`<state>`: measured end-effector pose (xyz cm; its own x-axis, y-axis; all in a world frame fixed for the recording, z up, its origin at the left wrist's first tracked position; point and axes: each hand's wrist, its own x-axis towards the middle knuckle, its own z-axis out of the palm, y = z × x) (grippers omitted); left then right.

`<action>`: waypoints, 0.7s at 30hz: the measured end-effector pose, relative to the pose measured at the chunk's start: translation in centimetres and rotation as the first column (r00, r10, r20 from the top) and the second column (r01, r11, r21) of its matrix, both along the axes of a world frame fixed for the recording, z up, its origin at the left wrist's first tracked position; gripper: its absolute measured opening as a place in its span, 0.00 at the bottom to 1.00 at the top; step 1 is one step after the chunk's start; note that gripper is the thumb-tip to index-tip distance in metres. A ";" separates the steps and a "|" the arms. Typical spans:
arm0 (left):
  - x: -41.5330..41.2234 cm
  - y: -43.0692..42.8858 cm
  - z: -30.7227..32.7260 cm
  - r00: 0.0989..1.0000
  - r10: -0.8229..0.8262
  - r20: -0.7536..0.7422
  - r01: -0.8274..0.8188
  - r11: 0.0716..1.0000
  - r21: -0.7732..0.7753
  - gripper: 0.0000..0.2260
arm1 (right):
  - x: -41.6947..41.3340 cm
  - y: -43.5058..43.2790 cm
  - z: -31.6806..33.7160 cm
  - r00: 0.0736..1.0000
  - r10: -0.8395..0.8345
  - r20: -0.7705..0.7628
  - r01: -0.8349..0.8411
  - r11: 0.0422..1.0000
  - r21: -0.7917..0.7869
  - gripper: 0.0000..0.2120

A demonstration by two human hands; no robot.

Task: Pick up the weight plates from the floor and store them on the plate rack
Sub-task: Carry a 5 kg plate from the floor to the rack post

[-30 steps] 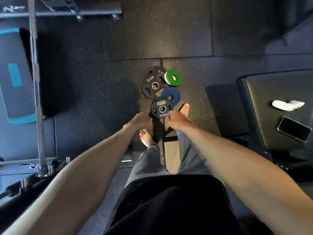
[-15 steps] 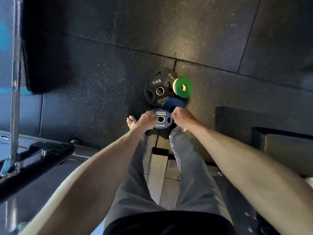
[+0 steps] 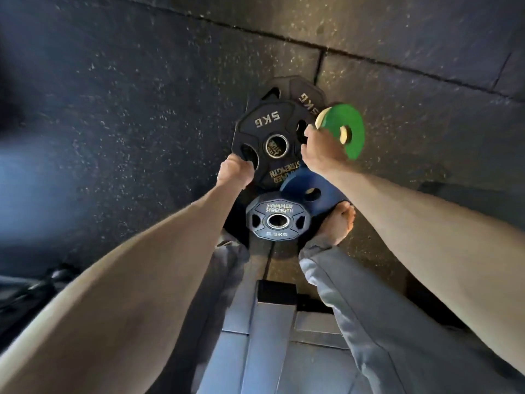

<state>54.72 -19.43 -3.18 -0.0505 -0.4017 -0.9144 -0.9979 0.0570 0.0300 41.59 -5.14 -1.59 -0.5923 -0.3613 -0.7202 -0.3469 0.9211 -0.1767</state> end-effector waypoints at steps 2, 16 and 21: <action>-0.4 0.3 -2.0 0.999 0.018 0.026 -0.017 0.999 -0.050 0.22 | -0.7 0.0 -3.0 0.996 0.046 -0.083 -0.047 0.999 -0.010 0.19; 0.3 0.5 -10.3 0.910 0.407 -0.073 -0.412 0.909 -0.069 0.22 | -4.4 -3.3 -10.2 0.917 0.285 -0.280 -0.240 0.953 0.183 0.28; 0.5 1.5 -5.4 0.949 0.260 -0.179 -0.288 0.945 -0.154 0.18 | -3.6 -1.1 -8.1 0.927 0.178 -0.330 -0.166 0.984 0.064 0.29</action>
